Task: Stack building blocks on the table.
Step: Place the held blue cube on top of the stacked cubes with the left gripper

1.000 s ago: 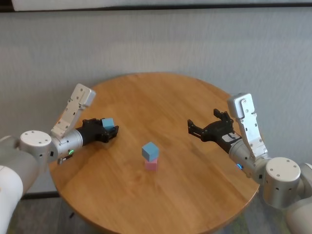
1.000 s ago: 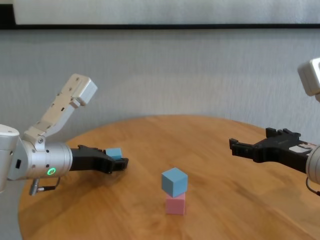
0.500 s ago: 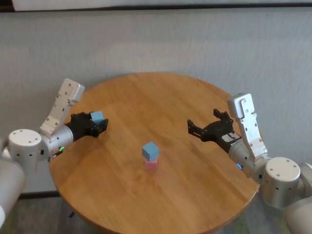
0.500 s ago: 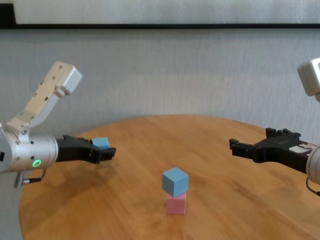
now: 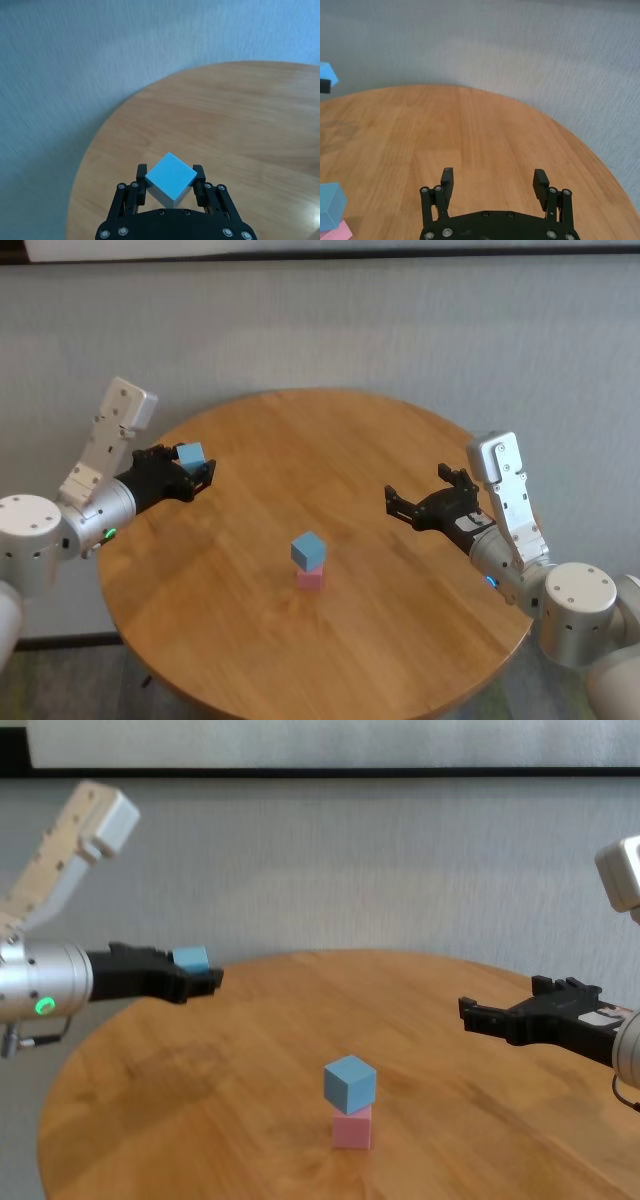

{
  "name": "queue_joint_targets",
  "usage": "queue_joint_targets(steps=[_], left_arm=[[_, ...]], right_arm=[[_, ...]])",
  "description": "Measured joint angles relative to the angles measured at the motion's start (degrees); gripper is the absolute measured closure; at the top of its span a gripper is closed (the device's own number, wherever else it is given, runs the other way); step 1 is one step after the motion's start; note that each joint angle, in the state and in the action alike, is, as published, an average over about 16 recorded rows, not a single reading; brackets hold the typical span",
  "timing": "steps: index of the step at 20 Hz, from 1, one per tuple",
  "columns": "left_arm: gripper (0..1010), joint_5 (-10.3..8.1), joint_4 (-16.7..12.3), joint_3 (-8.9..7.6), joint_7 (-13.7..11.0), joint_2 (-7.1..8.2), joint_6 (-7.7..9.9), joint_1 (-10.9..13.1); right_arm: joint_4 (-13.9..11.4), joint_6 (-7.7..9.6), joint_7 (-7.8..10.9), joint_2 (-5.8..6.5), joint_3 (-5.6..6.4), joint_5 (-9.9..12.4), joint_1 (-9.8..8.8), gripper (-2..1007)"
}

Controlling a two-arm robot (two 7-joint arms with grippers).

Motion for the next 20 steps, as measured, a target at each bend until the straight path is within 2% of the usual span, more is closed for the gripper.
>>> queue_joint_targets(steps=[5, 10, 14, 20], left_arm=[[446, -1.37, -10.76, -0.08, -0.2, 2.29, 3.2, 4.76], [446, -2.6, -17.96, 0.64, -0.72, 3.76, 5.67, 7.98], [446, -3.22, -20.53, 1.74, -1.07, 4.13, 7.02, 9.07], [446, -3.4, -21.64, 4.11, -1.21, 3.86, 8.26, 9.14]], right_arm=[[0.0, 0.0, 0.0, 0.0, 0.0, 0.0, 0.0, 0], [0.0, 0.0, 0.0, 0.0, 0.0, 0.0, 0.0, 0], [0.0, 0.0, 0.0, 0.0, 0.0, 0.0, 0.0, 0], [0.0, 0.0, 0.0, 0.0, 0.0, 0.0, 0.0, 0]])
